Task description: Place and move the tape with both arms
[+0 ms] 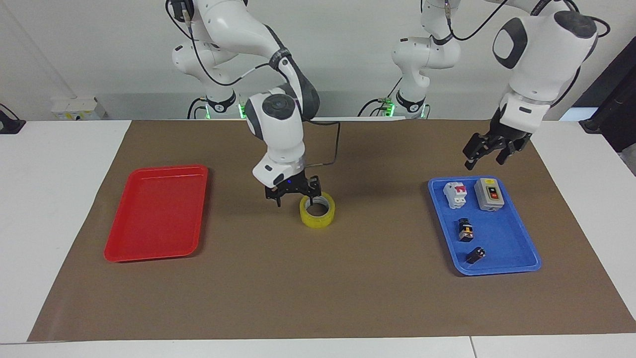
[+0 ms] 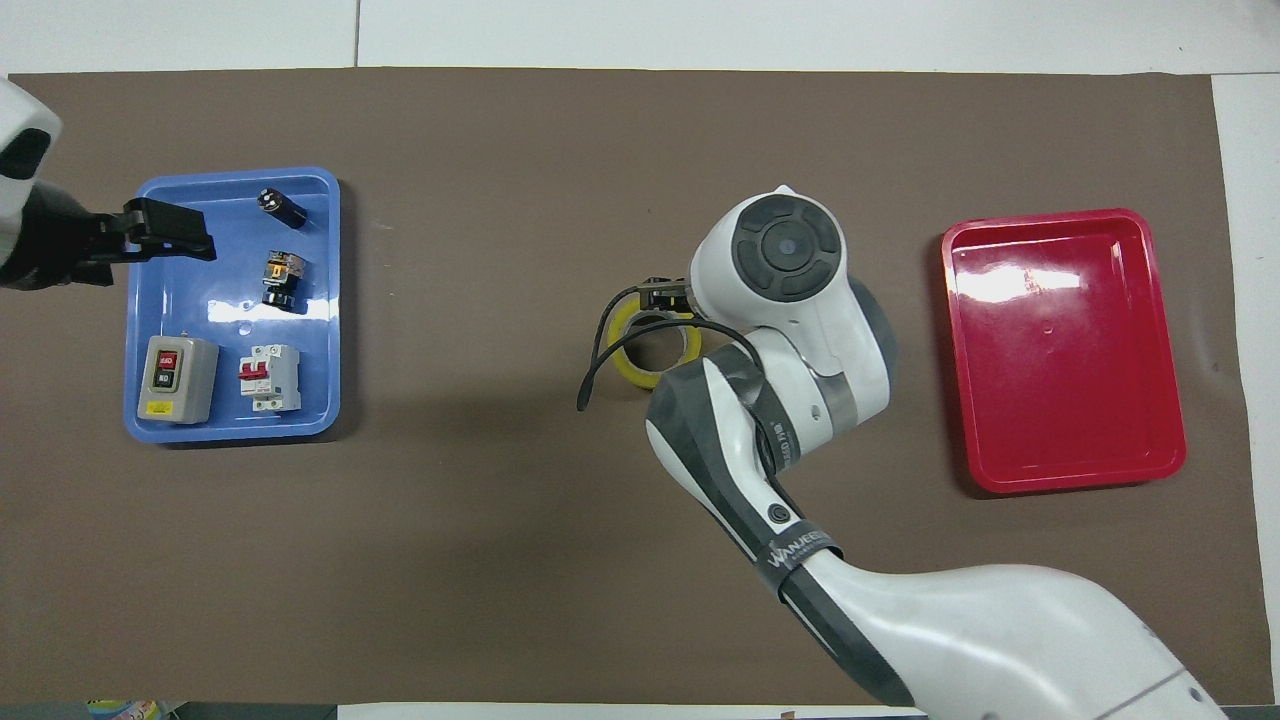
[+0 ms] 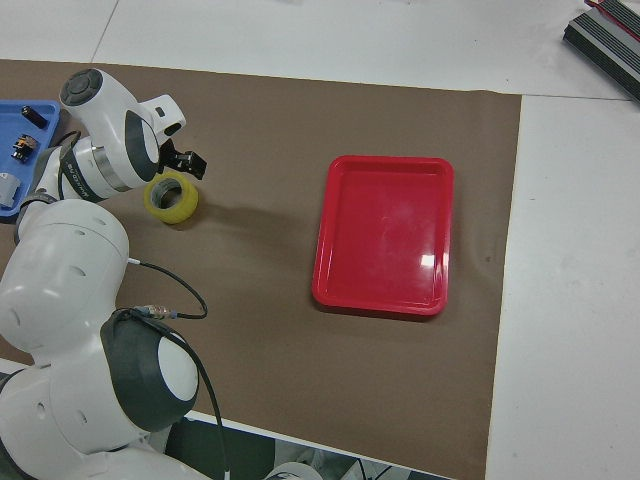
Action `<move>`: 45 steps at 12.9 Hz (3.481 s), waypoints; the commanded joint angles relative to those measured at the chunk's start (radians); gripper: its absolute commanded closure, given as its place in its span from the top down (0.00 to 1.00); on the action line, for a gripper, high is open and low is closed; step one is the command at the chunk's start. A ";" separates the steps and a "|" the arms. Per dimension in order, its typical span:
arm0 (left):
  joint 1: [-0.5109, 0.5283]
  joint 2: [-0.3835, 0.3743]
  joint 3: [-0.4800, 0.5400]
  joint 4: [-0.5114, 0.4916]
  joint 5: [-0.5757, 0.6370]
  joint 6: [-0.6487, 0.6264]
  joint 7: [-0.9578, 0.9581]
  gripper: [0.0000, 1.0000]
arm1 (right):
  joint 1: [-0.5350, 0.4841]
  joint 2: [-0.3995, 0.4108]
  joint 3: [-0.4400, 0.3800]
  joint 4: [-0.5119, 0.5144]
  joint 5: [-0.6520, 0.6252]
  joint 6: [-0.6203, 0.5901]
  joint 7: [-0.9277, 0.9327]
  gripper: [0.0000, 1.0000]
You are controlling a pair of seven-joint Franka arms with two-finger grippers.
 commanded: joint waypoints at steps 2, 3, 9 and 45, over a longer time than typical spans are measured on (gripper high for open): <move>0.069 0.021 -0.004 0.113 -0.021 -0.162 0.146 1.00 | 0.010 -0.027 -0.008 -0.051 0.003 0.004 0.012 1.00; 0.079 0.010 -0.004 0.106 -0.023 -0.187 0.173 1.00 | 0.012 -0.036 -0.007 -0.085 0.003 0.025 0.012 1.00; 0.071 -0.031 -0.011 0.057 -0.015 -0.242 0.179 1.00 | 0.012 -0.052 -0.005 -0.141 0.007 0.062 0.016 0.80; 0.102 -0.045 -0.011 0.047 0.030 -0.264 0.243 1.00 | -0.753 -0.240 0.003 -0.366 -0.003 0.006 -1.114 0.41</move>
